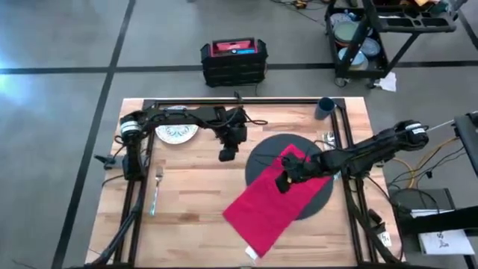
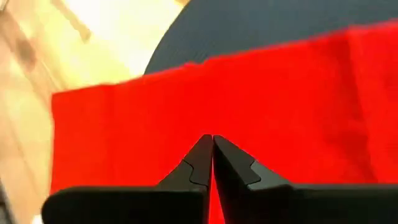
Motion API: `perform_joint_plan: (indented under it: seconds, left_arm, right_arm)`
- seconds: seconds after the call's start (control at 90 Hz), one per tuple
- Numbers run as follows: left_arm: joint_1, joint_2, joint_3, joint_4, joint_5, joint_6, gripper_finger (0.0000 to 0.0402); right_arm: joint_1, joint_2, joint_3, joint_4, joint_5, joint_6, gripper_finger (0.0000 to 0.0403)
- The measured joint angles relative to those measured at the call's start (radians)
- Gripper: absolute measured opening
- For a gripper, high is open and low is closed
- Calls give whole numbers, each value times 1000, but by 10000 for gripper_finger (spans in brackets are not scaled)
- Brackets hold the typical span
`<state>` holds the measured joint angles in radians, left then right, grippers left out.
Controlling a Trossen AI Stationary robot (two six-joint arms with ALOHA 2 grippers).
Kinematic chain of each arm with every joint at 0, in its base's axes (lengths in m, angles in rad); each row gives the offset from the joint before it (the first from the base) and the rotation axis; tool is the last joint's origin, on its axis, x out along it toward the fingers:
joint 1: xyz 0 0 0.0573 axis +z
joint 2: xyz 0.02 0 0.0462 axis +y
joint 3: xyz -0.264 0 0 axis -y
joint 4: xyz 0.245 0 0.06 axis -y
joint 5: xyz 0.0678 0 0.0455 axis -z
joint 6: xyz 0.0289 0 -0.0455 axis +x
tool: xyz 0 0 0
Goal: Set table place
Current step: Adjust the black placemat
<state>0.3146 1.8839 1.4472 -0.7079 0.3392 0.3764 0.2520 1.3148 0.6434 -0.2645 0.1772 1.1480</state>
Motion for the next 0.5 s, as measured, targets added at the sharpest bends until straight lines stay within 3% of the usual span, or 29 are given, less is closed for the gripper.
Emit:
perform_joint_plan:
  seconds: [0.289,0.5]
  left_arm:
    - [2,95,-1,163,17,139,0]
    - [0,177,67,166,42,166,0]
  right_arm:
    - [225,25,-3,-138,246,355,0]
    - [296,29,-5,-152,270,469,0]
